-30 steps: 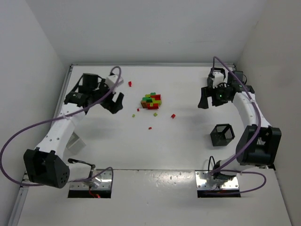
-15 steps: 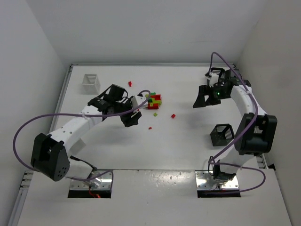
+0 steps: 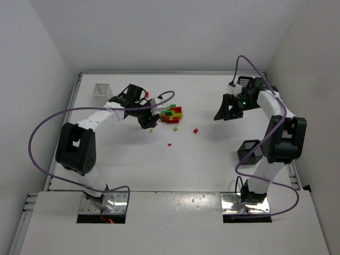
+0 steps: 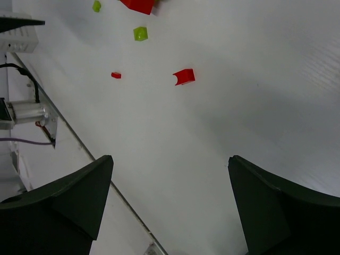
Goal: Sort the legos into containers by color
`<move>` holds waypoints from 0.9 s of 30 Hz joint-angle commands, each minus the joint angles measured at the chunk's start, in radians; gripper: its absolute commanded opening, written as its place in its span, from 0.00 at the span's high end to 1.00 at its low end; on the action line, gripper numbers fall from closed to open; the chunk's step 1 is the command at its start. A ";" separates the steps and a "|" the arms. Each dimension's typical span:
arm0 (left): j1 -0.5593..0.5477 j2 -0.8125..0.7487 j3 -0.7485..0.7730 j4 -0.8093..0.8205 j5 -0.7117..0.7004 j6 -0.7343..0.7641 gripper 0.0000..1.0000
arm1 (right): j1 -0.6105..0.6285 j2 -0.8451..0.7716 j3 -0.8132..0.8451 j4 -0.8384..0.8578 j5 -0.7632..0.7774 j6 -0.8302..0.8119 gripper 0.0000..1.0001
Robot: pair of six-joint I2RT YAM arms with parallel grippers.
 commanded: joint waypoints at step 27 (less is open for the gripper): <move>0.001 0.318 0.310 0.033 0.104 0.094 0.37 | 0.014 0.072 0.082 -0.028 -0.036 -0.033 0.10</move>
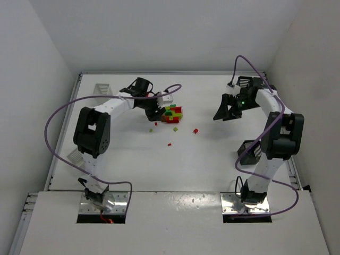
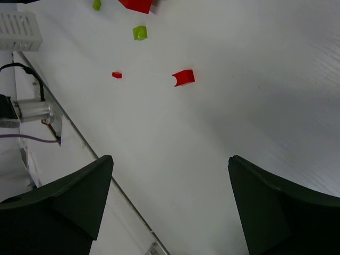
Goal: Sort the legos into containers by color
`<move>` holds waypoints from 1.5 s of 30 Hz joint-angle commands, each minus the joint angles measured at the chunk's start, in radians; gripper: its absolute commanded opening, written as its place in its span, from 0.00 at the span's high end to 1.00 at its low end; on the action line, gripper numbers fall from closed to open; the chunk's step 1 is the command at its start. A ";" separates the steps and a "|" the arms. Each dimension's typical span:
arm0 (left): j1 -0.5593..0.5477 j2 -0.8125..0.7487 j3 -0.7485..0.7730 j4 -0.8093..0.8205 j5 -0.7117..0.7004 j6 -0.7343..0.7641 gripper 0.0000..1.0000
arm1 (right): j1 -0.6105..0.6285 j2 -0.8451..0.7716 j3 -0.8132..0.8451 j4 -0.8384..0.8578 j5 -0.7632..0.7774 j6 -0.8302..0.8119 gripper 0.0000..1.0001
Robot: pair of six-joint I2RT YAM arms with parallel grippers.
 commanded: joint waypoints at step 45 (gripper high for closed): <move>-0.149 -0.137 -0.275 0.249 -0.187 0.064 0.93 | 0.027 0.048 0.090 0.026 -0.059 0.086 0.13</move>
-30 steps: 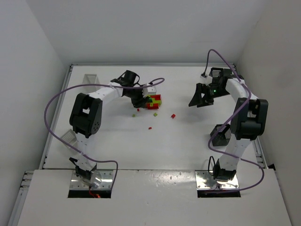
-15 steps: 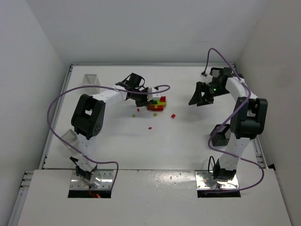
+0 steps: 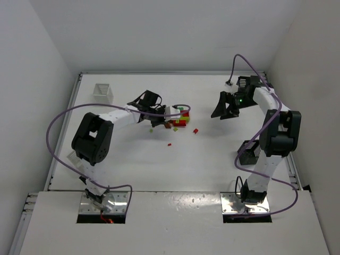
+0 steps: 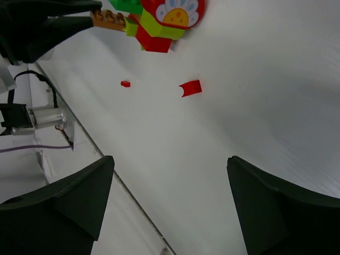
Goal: Sort the legos into containers by color
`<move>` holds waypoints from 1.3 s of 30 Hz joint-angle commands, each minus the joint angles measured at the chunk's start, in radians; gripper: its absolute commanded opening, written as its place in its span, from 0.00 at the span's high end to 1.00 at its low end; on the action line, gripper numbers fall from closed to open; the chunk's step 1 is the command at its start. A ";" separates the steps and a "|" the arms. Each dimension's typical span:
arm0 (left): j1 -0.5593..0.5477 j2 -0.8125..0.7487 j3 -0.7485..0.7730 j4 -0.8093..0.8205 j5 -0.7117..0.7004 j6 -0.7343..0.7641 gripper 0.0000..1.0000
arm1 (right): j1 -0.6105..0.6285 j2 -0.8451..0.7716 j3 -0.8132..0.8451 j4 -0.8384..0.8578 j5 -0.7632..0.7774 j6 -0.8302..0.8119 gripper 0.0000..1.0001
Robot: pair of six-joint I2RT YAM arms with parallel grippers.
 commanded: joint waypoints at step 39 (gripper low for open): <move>-0.007 0.129 0.195 -0.038 0.022 -0.005 0.55 | 0.099 0.006 0.008 0.091 -0.040 0.087 0.13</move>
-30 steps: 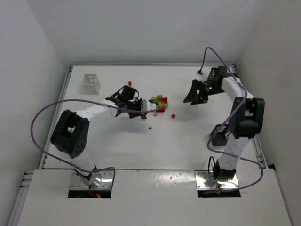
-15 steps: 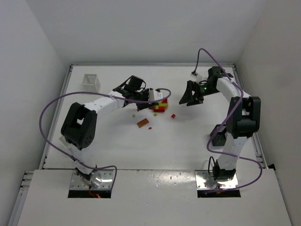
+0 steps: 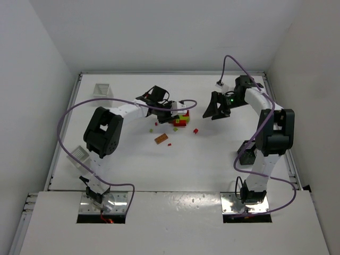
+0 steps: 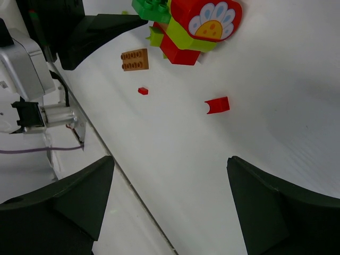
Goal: Sort the legos into containers by color
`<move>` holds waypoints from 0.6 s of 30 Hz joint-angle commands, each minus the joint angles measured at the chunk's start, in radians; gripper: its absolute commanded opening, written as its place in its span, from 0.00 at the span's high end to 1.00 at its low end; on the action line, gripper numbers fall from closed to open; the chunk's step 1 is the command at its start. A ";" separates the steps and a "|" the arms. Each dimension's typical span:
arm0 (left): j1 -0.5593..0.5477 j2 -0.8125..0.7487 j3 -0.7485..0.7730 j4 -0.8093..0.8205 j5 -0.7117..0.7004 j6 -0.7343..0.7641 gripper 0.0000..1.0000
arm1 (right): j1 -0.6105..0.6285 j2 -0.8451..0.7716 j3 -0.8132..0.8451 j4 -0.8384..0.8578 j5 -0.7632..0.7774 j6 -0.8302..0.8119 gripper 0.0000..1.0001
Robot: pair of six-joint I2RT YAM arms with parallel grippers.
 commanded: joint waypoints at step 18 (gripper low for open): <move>0.013 0.012 0.000 -0.012 0.050 0.043 0.94 | 0.003 0.009 0.027 0.007 -0.006 -0.015 0.14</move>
